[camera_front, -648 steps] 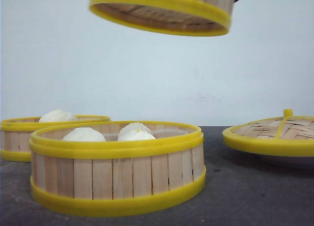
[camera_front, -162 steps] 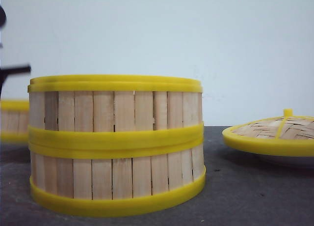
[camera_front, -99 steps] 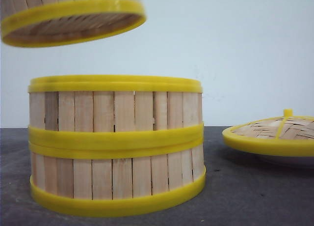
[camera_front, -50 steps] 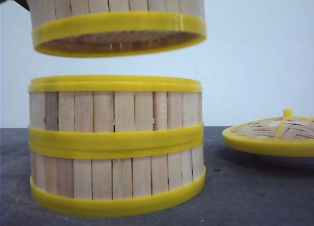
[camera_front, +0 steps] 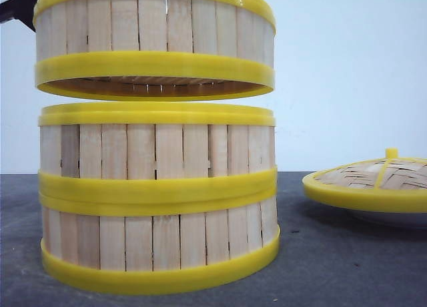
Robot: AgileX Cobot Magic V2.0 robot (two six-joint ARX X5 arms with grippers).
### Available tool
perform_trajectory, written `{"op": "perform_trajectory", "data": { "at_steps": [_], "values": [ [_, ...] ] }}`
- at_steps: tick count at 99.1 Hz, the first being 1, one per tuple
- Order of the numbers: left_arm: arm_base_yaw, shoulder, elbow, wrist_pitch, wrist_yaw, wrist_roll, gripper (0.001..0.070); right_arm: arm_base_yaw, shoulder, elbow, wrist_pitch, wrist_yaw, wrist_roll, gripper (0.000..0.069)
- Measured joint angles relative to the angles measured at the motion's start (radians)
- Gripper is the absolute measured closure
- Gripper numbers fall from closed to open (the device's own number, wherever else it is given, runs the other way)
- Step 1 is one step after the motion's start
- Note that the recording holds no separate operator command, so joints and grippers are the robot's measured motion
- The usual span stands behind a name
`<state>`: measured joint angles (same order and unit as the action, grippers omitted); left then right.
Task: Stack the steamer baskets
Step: 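Lift the basket with the left gripper and lower it onto the stack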
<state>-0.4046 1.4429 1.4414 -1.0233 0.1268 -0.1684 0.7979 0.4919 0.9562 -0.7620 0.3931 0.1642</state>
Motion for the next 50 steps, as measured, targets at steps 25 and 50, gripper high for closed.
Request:
{"op": "perform_trajectory", "data": {
  "at_steps": [25,50],
  "values": [
    [0.000,0.000,-0.018,-0.004,0.000,0.001,0.0684,0.000,0.000,0.000,0.000,0.000,0.000,0.0289],
    [-0.002,0.000,-0.062,0.016,0.001,0.002,0.0684,0.000,0.000,0.000,0.000,0.000,0.000,0.0289]
  ]
}}
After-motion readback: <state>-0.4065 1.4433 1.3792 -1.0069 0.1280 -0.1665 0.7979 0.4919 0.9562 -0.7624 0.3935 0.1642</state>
